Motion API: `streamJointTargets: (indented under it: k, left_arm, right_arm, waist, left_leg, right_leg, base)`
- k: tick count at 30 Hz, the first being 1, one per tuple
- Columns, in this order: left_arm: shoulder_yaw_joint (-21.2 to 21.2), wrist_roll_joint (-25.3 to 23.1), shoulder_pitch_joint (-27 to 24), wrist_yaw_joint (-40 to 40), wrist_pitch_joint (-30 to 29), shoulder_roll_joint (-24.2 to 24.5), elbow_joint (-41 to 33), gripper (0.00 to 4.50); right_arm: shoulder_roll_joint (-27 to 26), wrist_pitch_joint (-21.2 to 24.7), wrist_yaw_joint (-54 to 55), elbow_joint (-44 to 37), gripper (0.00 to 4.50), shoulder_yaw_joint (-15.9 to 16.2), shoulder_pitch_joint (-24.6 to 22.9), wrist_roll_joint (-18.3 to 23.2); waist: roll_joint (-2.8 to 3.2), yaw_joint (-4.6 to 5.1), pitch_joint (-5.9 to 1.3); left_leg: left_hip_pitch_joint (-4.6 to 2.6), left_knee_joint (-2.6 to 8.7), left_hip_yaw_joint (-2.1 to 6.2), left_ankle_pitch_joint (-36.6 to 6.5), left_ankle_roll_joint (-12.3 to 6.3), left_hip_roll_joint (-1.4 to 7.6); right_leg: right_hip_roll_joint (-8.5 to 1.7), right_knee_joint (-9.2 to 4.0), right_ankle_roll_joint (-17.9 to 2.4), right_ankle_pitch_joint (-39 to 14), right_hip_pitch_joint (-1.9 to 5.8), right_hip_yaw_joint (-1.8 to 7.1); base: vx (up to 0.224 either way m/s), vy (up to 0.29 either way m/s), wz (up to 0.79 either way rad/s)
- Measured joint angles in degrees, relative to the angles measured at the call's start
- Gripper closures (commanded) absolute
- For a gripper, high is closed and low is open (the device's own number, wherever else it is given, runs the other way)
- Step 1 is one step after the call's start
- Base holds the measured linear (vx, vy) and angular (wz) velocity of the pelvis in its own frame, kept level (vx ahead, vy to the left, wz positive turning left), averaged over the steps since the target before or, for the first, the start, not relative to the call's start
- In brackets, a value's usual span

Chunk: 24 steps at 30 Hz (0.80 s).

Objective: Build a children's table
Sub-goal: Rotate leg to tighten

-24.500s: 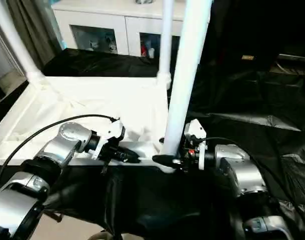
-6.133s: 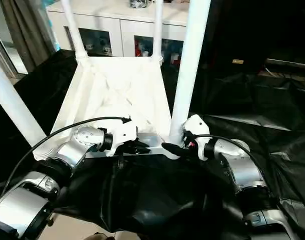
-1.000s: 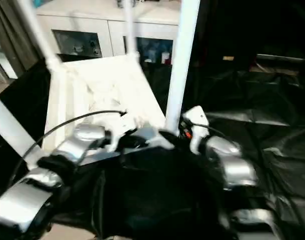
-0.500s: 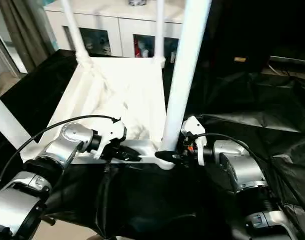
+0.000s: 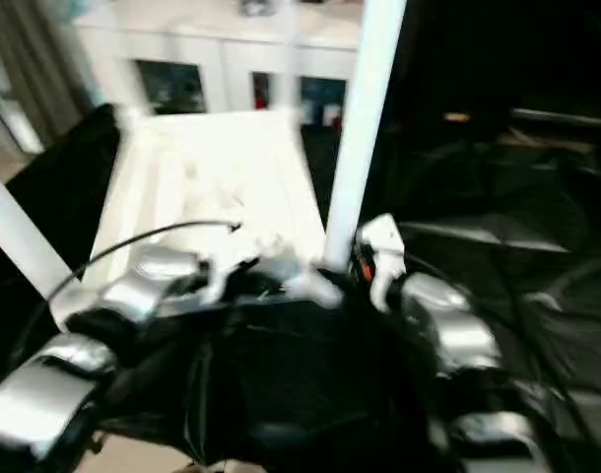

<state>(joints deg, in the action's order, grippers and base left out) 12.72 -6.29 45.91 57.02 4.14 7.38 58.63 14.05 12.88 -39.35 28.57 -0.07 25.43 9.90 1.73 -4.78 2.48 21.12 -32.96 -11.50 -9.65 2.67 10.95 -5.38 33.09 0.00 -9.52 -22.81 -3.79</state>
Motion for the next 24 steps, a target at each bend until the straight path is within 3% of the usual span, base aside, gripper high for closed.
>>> streamJointTargets:
  k: [8, 16, 20, 24]
  left_arm:
    - [-0.8, -0.2, 1.7, -10.8, -2.2, -3.9, 2.9, 4.50]
    - [-1.1, -0.2, 1.6, -10.4, -2.0, -3.8, 2.9, 4.50]
    - [-1.1, -0.2, 1.6, -10.1, -1.6, -3.9, 2.8, 4.50]
    - [-1.4, -0.1, 0.5, -10.1, -1.2, -3.3, 0.8, 4.50]
  right_arm:
    - [-6.1, -3.2, 15.2, 2.4, 2.10, -2.3, 1.9, -3.6]
    - [-5.9, -5.8, 12.6, 1.6, 1.29, -2.2, 0.5, -3.6]
    - [-4.6, -6.9, 10.4, -2.1, 1.18, -1.7, -2.5, -3.6]
    - [-2.8, -4.9, 5.5, -12.7, 1.18, -1.0, -11.6, -0.2]
  waist:
    - [0.10, 0.82, -0.10]
    - [0.19, 1.37, -0.15]
    - [0.12, 1.13, -0.11]
    - [0.05, 0.88, -0.06]
  left_leg:
    - [-0.08, 0.02, 0.01, 0.0, 0.00, -0.04]
    - [-0.06, 0.08, 0.04, 0.0, -0.01, -0.06]
    - [-0.05, 0.21, 0.04, 0.0, -0.01, -0.07]
    - [-0.05, 0.44, 0.03, 0.0, -0.01, -0.06]
  right_leg:
    - [0.00, -0.02, 0.0, 0.0, 0.06, 0.03]
    - [0.00, -0.03, 0.0, 0.0, 0.08, 0.02]
    - [0.00, -0.04, 0.0, 0.0, 0.04, 0.02]
    - [0.02, -0.03, 0.1, -0.1, -0.04, -0.01]
  base:
    - [0.000, 0.000, 0.00]
    - [0.000, 0.000, 0.00]
    - [0.000, 0.000, 0.00]
    - [0.000, 0.000, 0.00]
